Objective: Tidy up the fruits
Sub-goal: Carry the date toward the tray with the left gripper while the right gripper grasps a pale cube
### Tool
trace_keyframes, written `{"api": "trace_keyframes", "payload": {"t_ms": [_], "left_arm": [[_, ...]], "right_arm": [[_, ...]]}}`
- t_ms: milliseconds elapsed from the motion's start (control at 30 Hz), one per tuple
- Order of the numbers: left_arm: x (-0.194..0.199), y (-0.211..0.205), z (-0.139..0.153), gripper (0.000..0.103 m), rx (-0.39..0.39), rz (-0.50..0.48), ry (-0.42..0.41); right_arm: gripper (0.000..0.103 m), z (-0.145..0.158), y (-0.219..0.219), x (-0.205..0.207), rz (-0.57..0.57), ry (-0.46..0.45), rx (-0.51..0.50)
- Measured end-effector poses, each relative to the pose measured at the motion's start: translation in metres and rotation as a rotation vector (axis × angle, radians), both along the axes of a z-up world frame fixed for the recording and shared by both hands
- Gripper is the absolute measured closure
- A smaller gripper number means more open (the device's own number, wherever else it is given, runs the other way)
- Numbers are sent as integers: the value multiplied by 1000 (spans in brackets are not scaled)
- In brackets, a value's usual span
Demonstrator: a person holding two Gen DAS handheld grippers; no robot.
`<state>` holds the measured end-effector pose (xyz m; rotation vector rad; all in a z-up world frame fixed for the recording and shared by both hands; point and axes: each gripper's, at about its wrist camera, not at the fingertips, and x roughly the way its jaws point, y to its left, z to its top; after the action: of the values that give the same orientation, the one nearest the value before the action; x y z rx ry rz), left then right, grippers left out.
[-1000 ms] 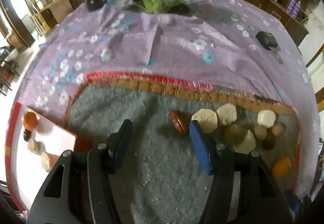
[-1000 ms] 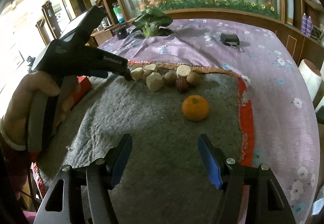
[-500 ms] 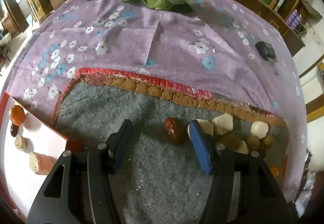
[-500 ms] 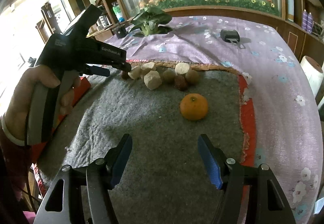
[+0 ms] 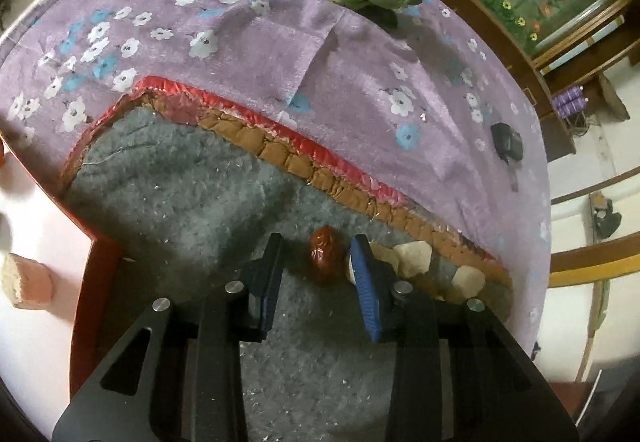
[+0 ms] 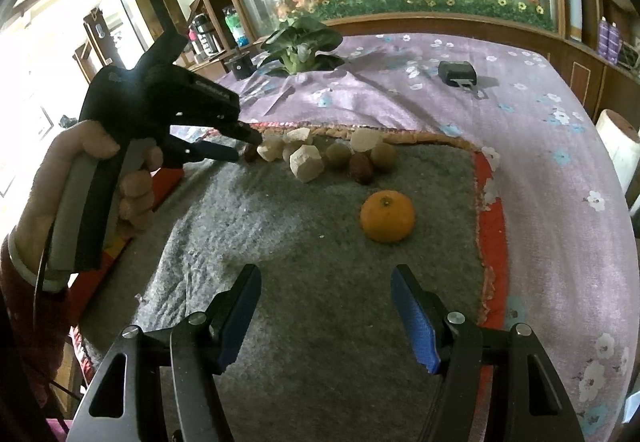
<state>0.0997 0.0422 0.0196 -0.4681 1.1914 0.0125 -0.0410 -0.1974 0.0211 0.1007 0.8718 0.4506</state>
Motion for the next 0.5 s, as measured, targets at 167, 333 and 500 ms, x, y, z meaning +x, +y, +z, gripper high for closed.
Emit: {"api": "trace_keyframes", "payload": {"t_ms": [167,333,500], "left_arm": [[-1,-7,3,79,31,-19,-9],[-5,-8,4,88,65,-61,-20],[-16,0,6,88,51,-70,-22]], "right_arm": [[37,-2,0,1,3,8,10],[37,2,-2,0,5,-8,41],[37,12,6,5,32,-25,76]]}}
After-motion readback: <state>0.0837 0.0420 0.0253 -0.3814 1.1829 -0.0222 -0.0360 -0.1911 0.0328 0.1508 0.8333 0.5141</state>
